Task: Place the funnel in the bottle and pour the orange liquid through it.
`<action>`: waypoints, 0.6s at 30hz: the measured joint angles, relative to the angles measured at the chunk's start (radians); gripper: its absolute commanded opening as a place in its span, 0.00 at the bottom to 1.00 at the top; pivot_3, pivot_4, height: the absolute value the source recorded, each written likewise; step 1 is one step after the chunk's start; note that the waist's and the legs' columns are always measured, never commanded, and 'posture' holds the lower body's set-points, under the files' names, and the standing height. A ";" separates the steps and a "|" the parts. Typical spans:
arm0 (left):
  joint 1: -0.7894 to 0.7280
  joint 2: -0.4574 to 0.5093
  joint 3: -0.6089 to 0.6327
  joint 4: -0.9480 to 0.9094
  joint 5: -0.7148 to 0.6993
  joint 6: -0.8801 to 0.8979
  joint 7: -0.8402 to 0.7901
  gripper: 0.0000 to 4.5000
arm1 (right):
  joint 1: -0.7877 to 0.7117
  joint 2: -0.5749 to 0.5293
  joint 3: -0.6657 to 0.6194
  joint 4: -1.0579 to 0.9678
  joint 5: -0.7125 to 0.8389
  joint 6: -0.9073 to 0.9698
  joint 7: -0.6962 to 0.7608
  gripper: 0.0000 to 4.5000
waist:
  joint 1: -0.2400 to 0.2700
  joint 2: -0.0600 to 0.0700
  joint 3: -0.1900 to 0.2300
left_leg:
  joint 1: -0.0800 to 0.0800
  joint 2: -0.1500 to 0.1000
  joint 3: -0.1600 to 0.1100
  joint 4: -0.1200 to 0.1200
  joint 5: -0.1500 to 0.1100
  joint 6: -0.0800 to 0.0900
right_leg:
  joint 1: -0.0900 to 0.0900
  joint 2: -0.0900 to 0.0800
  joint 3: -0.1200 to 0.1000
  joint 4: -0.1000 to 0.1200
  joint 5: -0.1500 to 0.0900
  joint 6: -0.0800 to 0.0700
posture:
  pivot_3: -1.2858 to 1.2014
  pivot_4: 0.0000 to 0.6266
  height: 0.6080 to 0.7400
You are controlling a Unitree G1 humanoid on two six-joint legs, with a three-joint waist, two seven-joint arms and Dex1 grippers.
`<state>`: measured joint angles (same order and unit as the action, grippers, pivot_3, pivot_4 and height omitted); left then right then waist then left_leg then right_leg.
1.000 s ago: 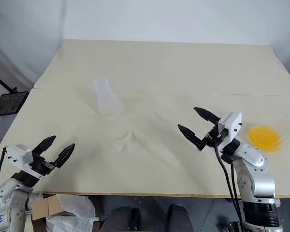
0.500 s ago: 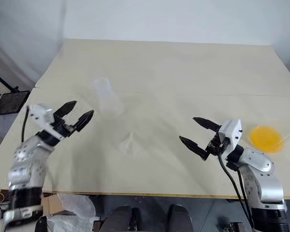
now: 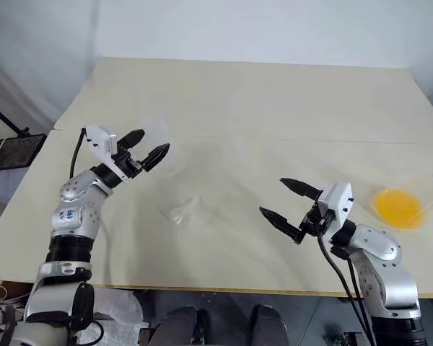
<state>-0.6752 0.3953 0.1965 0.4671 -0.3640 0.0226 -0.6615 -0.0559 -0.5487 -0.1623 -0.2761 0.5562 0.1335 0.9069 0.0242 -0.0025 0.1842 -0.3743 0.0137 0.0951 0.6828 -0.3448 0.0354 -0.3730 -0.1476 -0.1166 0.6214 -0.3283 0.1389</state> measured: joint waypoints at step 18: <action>-0.070 -0.026 0.002 0.127 0.031 -0.089 -0.027 0.51 | 0.048 0.020 0.009 -0.019 -0.021 -0.007 -0.038 1.00 | -0.001 0.000 0.000 | 0.000 0.000 0.000 0.000 0.000 0.000 | 0.000 0.000 0.000 0.000 0.000 0.000 | 0.52 0.24 1.00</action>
<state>-0.7454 0.3691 0.1984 0.5942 -0.3327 -0.0664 -0.6883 -0.0084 -0.5286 -0.1529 -0.2946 0.5348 0.1267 0.8691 0.0234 -0.0028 0.1843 -0.3745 0.0136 0.0950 0.6830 -0.3447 0.0354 -0.3731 -0.1475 -0.1170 0.6215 -0.3282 0.1391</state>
